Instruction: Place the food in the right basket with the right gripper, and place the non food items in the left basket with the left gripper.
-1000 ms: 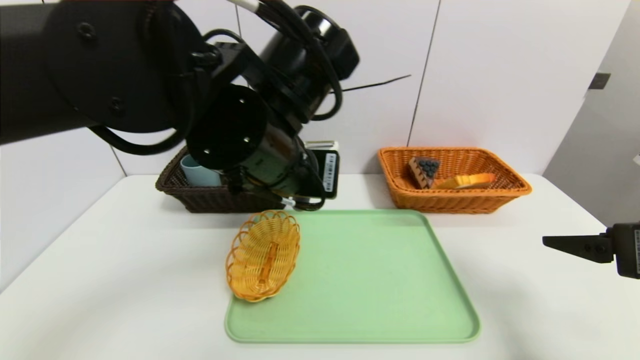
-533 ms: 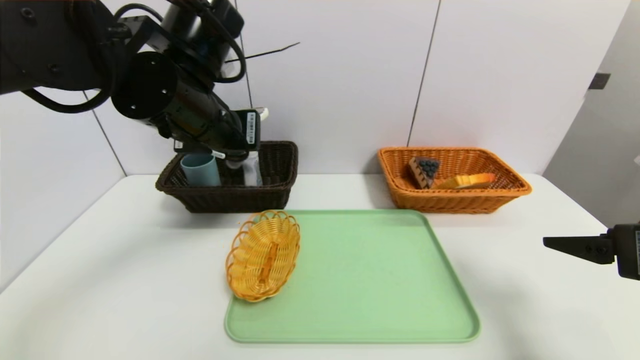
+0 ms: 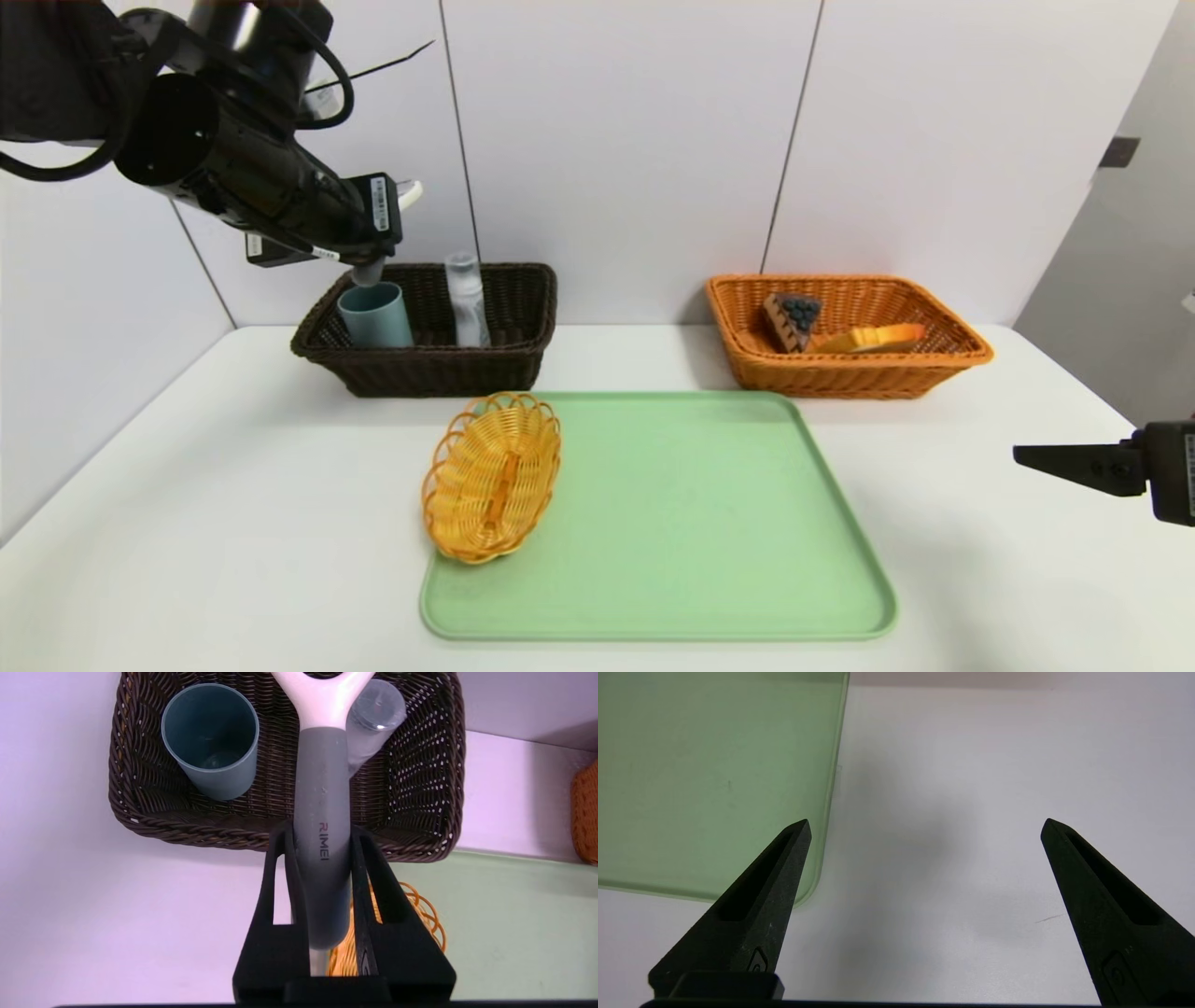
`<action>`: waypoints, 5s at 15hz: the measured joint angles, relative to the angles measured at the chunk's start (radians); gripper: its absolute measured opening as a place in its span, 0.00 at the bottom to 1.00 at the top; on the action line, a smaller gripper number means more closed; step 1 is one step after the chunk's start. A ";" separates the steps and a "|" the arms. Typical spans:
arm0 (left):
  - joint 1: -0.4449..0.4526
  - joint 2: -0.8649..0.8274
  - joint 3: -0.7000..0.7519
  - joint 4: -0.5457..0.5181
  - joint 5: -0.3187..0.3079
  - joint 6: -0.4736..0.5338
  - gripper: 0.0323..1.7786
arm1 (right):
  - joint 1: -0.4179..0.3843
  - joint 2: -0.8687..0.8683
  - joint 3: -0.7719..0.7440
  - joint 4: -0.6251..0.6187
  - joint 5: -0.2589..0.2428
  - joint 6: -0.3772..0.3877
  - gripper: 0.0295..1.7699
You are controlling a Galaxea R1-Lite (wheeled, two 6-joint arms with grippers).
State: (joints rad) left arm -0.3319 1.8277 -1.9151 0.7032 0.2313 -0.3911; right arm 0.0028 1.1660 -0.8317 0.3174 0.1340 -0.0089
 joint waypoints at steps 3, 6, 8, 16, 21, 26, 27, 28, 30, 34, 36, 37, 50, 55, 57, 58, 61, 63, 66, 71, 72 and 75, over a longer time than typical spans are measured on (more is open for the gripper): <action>0.023 0.056 -0.007 -0.059 -0.002 0.003 0.15 | 0.000 0.000 0.000 0.000 0.000 0.000 0.96; 0.039 0.126 -0.015 -0.101 -0.003 0.004 0.15 | 0.000 -0.003 0.000 0.000 0.000 0.000 0.96; 0.058 0.172 -0.018 -0.103 -0.004 0.003 0.15 | 0.000 -0.005 0.000 0.000 0.001 0.000 0.96; 0.083 0.273 -0.028 -0.159 -0.017 0.003 0.15 | 0.000 -0.006 -0.001 0.000 0.003 0.000 0.96; 0.081 0.291 -0.040 -0.154 -0.017 0.005 0.15 | 0.000 -0.007 -0.001 0.000 0.003 -0.001 0.96; 0.079 0.302 -0.041 -0.155 -0.016 0.006 0.15 | 0.000 -0.014 -0.001 0.000 0.002 -0.003 0.96; 0.079 0.305 -0.040 -0.154 -0.016 0.006 0.15 | 0.000 -0.015 -0.003 0.000 0.002 -0.002 0.96; 0.079 0.309 -0.040 -0.154 -0.016 0.006 0.15 | 0.000 -0.015 -0.004 0.000 0.002 -0.003 0.96; 0.077 0.314 -0.040 -0.154 -0.015 0.006 0.15 | 0.000 -0.016 -0.005 0.000 0.002 -0.003 0.96; 0.072 0.322 -0.038 -0.154 -0.014 0.005 0.28 | 0.000 -0.017 -0.005 0.000 0.003 -0.003 0.96; 0.073 0.326 -0.037 -0.156 -0.014 0.004 0.43 | 0.000 -0.017 -0.002 -0.001 0.003 -0.001 0.96; 0.073 0.327 -0.037 -0.157 -0.014 0.004 0.50 | 0.000 -0.017 -0.001 0.000 0.002 -0.002 0.96; -0.033 0.001 -0.027 -0.061 -0.013 0.083 0.87 | 0.001 -0.014 -0.010 -0.021 0.015 0.001 0.96; -0.061 -0.299 0.240 -0.020 -0.012 0.123 0.91 | 0.001 -0.028 -0.001 -0.092 0.117 0.002 0.96; -0.065 -0.435 0.354 -0.040 -0.007 0.134 0.92 | -0.004 -0.034 -0.001 -0.096 0.119 0.007 0.96; -0.061 -0.505 0.402 -0.055 -0.005 0.137 0.93 | -0.008 -0.040 0.003 -0.119 0.116 0.009 0.96; 0.046 -0.682 0.503 -0.066 0.000 0.144 0.94 | -0.011 -0.079 0.083 -0.232 0.110 0.006 0.96; 0.150 -0.799 0.572 -0.066 0.001 0.147 0.94 | -0.007 -0.134 0.154 -0.294 0.109 0.002 0.96; 0.278 -1.002 0.726 -0.063 0.001 0.161 0.94 | -0.001 -0.266 0.268 -0.303 0.115 0.000 0.96; 0.376 -1.349 0.967 -0.021 -0.009 0.230 0.95 | 0.001 -0.538 0.452 -0.303 0.108 0.004 0.96; 0.382 -1.403 1.003 -0.018 -0.012 0.258 0.95 | -0.001 -0.595 0.491 -0.303 0.104 0.004 0.96; 0.389 -1.527 1.101 -0.023 -0.015 0.297 0.95 | -0.012 -0.771 0.591 -0.309 0.064 0.001 0.96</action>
State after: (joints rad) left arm 0.0570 0.3011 -0.8138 0.6802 0.2160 -0.0936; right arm -0.0091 0.3945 -0.2404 0.0089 0.1981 -0.0077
